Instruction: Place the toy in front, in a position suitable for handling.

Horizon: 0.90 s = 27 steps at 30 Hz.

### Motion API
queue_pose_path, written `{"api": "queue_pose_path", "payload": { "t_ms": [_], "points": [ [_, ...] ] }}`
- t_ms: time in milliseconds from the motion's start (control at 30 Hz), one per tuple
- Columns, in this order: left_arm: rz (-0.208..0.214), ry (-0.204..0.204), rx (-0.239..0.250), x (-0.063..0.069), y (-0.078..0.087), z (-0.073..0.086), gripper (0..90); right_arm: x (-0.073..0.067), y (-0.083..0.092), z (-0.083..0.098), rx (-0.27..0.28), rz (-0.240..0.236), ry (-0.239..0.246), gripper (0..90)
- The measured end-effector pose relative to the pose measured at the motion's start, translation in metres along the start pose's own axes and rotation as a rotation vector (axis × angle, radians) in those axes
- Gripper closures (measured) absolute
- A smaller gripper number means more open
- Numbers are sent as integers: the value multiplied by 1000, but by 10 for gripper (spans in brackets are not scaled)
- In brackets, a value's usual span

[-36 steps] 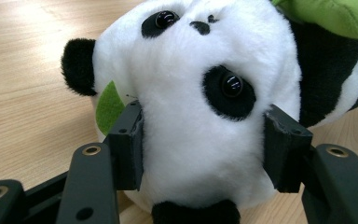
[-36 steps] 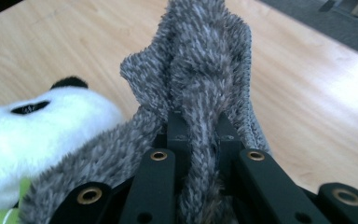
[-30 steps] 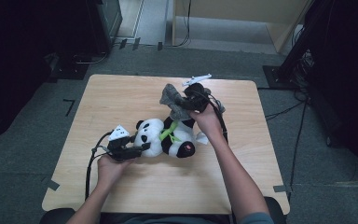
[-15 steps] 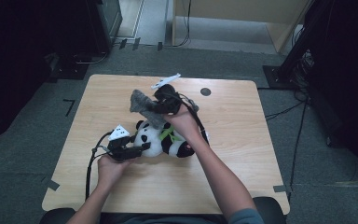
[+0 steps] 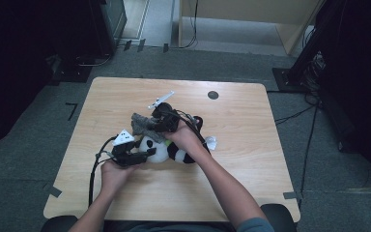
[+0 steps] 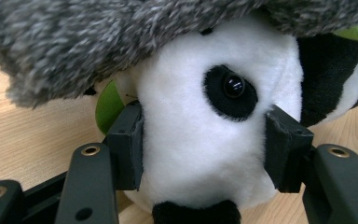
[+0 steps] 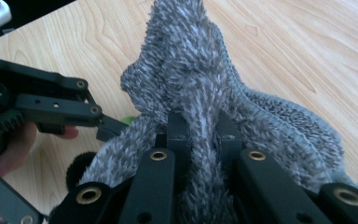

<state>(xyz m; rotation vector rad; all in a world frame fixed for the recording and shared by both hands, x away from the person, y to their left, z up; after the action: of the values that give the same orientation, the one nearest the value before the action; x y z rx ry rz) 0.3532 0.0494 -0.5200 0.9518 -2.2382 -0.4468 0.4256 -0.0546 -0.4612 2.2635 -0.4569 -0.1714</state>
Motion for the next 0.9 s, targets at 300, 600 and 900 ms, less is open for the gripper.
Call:
{"api": "queue_pose_path", "payload": {
  "t_ms": [300, 600, 900],
  "points": [
    [4, 29, 1, -1, 0, 0, 410, 20, 17, 19, -31, 79, -41, 823],
    [11, 32, 6, -2, 0, 0, 412, 38, 34, 36, -23, 98, -67, 824],
    [11, 18, 9, -1, 0, 0, 410, 63, 60, 42, -42, 195, -97, 825]
  ]
}}
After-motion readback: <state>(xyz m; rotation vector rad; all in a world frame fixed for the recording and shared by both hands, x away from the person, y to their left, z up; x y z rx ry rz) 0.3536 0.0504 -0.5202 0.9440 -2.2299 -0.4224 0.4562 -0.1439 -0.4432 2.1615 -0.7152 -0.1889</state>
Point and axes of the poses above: each handheld gripper's, and its own axes: y roughly backward along the jaws, z roughly out of its underside, x roughly to its right, the point moved 6 cm from there along -y, roughly forward along the jaws, and after that the axes turned 15 degrees about y, right-handed, at the moved point
